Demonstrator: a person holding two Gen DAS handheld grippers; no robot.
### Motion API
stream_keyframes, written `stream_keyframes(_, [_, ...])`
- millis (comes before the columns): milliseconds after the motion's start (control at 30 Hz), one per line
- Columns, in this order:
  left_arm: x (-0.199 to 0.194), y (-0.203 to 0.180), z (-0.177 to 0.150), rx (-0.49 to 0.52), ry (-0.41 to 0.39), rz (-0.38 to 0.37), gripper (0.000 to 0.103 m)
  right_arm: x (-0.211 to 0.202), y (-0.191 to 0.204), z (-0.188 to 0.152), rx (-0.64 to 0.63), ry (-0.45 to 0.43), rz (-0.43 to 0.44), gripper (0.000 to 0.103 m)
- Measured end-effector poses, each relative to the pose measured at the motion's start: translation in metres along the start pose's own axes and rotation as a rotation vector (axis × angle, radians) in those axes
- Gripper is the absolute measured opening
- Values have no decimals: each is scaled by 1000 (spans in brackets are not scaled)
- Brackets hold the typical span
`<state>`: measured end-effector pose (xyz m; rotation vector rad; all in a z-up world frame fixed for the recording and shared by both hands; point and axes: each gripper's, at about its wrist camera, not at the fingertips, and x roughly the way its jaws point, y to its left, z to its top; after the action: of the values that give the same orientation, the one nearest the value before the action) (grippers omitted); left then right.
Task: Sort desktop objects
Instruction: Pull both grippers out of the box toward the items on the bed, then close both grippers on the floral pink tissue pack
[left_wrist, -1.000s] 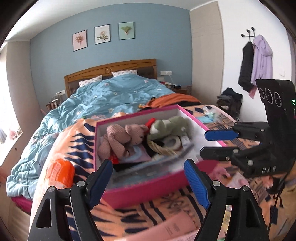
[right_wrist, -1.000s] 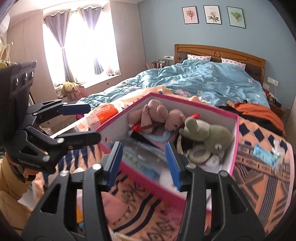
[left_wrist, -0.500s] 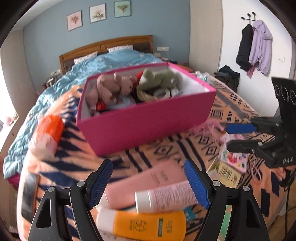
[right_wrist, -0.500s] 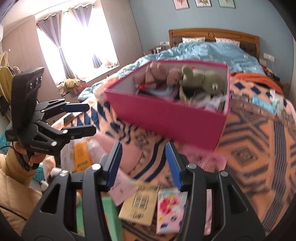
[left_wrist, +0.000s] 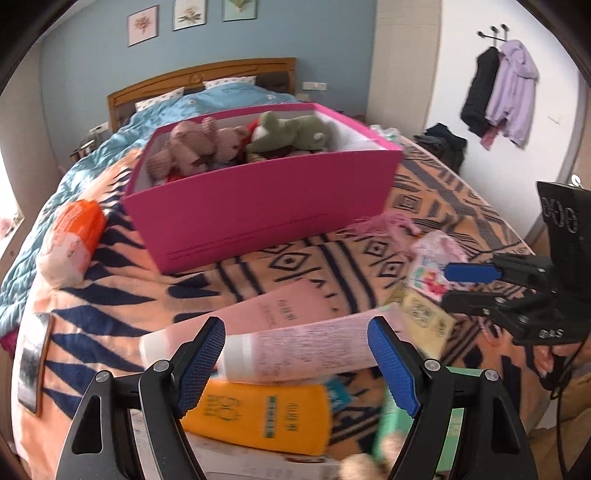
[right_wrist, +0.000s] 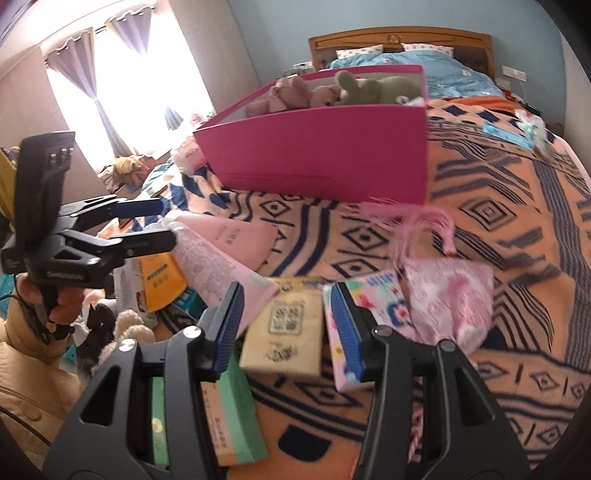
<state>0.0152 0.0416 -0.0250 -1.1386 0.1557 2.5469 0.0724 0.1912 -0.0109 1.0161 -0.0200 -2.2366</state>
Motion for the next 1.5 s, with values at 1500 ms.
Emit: stream_keyframes(1500, [70, -71, 21, 87, 239, -80, 64, -4, -42, -27, 76, 123, 64, 44])
